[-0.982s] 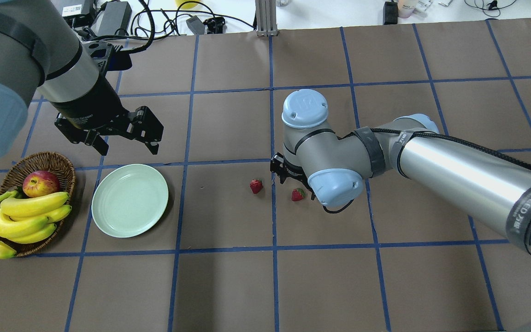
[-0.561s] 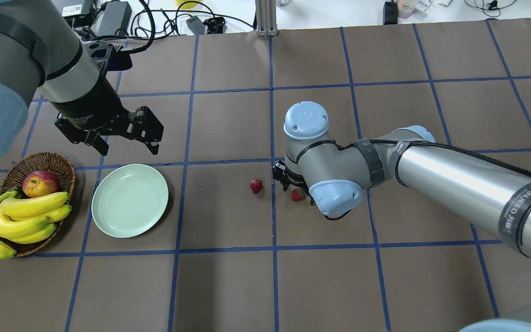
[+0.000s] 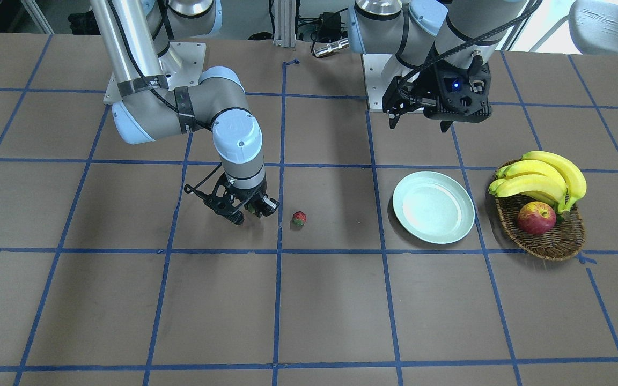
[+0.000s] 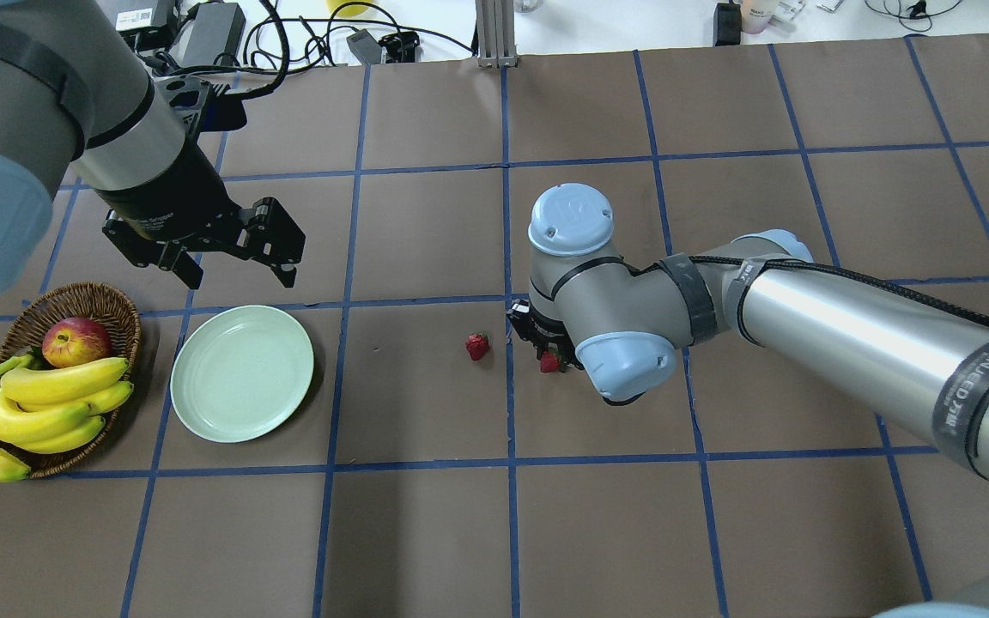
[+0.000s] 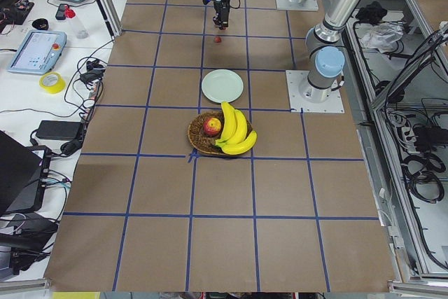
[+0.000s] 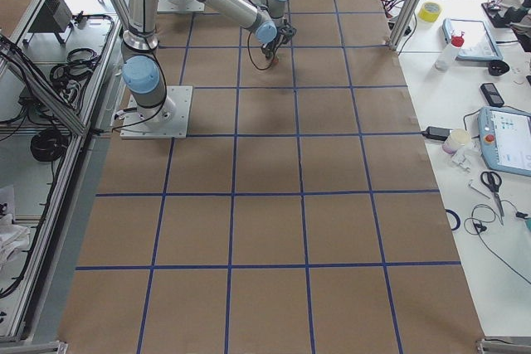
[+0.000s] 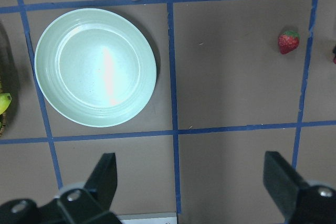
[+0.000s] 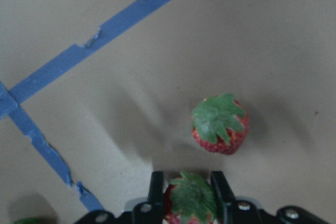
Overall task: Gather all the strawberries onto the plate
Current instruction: 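Carry the strawberry toward the plate and release it with the right gripper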
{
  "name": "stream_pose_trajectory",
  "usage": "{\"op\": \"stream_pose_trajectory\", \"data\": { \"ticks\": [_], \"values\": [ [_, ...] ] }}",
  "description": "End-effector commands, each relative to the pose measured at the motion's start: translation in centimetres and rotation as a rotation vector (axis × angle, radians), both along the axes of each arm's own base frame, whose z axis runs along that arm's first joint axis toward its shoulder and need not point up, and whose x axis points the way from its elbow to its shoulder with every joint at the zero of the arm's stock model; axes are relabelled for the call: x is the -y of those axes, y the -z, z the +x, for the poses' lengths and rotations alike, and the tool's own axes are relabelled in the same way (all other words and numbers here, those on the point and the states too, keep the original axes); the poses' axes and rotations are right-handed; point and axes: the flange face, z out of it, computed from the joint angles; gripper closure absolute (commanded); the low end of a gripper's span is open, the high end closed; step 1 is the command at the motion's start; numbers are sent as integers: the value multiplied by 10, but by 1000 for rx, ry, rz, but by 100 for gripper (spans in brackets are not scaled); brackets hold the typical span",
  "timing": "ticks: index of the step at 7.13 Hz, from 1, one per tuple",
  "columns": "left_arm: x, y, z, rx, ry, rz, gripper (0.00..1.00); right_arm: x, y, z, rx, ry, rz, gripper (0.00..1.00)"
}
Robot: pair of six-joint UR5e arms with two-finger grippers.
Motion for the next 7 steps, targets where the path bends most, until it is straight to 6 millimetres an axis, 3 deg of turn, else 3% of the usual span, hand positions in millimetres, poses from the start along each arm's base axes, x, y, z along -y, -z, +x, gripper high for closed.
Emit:
{"op": "stream_pose_trajectory", "data": {
  "ticks": [1, 2, 4, 7],
  "values": [
    [0, 0, 0, 0, 0, 1, 0, -8, -22, 40, 61, -56, -28, 100],
    [0, 0, 0, 0, 0, 1, 0, -15, -29, 62, 68, -53, -41, 100],
    [0, 0, 0, 0, 0, 1, 0, 0, -46, 88, 200, -53, -38, 100],
    [0, 0, 0, 0, 0, 1, 0, 22, -16, 119, 236, -87, -54, 100]
  ]
}}
